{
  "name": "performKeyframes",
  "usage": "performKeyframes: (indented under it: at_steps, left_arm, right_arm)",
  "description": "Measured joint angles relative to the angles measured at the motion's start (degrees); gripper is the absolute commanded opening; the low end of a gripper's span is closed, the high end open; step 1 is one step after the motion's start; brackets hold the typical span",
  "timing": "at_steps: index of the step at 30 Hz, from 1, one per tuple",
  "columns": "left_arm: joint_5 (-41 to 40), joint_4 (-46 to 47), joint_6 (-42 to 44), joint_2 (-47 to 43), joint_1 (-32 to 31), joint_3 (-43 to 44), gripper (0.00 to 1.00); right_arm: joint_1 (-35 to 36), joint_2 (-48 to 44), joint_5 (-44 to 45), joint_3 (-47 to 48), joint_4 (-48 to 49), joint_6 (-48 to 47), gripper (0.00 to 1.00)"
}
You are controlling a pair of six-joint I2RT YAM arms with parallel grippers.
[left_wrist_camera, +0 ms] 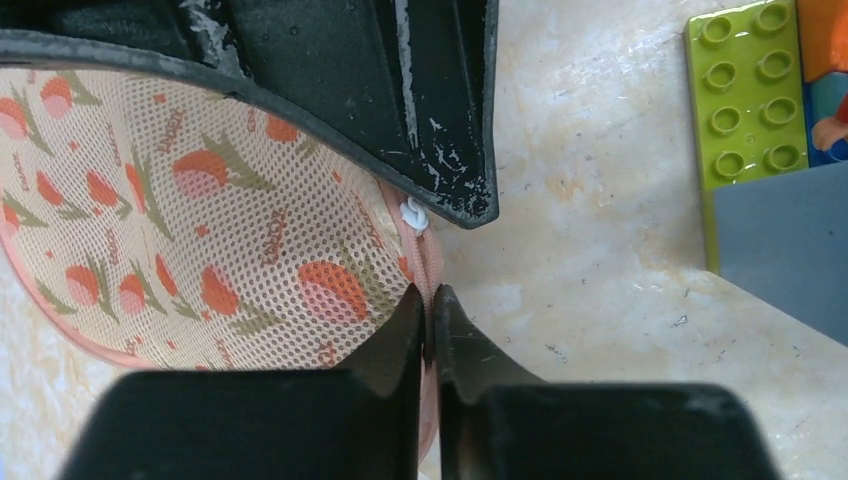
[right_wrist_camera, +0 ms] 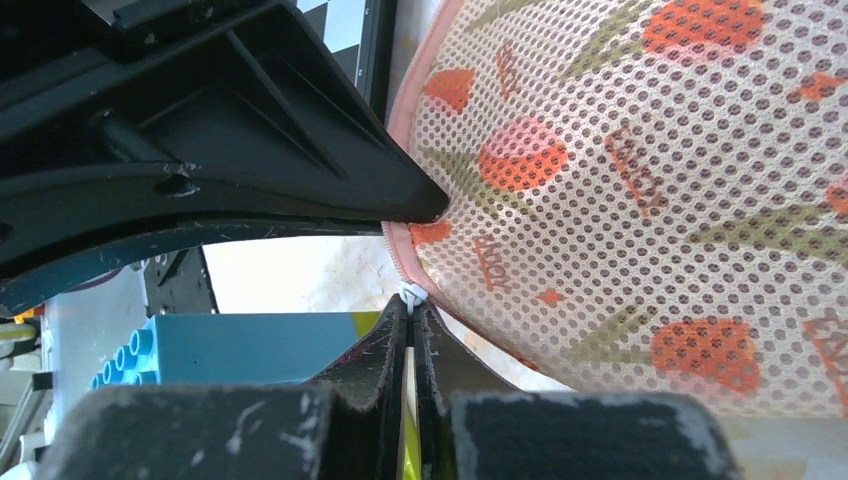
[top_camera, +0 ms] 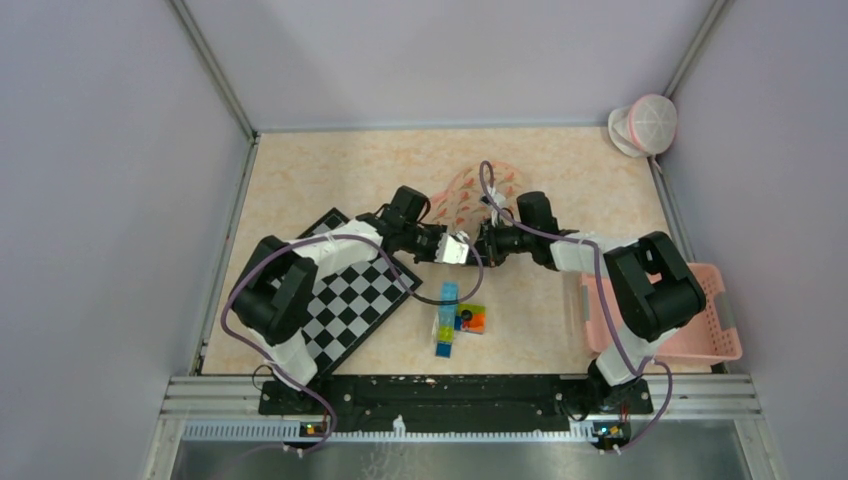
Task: Unzip the laundry bag and remove the bra
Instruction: Unzip the laundry bag at the center of the board.
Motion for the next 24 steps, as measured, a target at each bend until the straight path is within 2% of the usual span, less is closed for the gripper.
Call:
performKeyframes:
  at_steps: [1, 9, 24]
  left_arm:
    - [-0.4, 0.0, 0.0, 0.0, 0.0, 0.0, 0.00]
    - [-2.2, 0.3, 1.1, -0.2, -0.2, -1.2, 0.00]
    - [-1.4, -2.8, 8.5, -1.5, 1.5, -3.5, 0.00]
  right_arm:
    - [0.0, 0.0, 0.1, 0.0, 0.0, 0.0, 0.00]
    - [-0.6, 0.0, 0.9, -0.1, -2.0, -1.0, 0.00]
    - [-5.4, -0.1, 1.3, -2.7, -2.6, -0.3, 0.00]
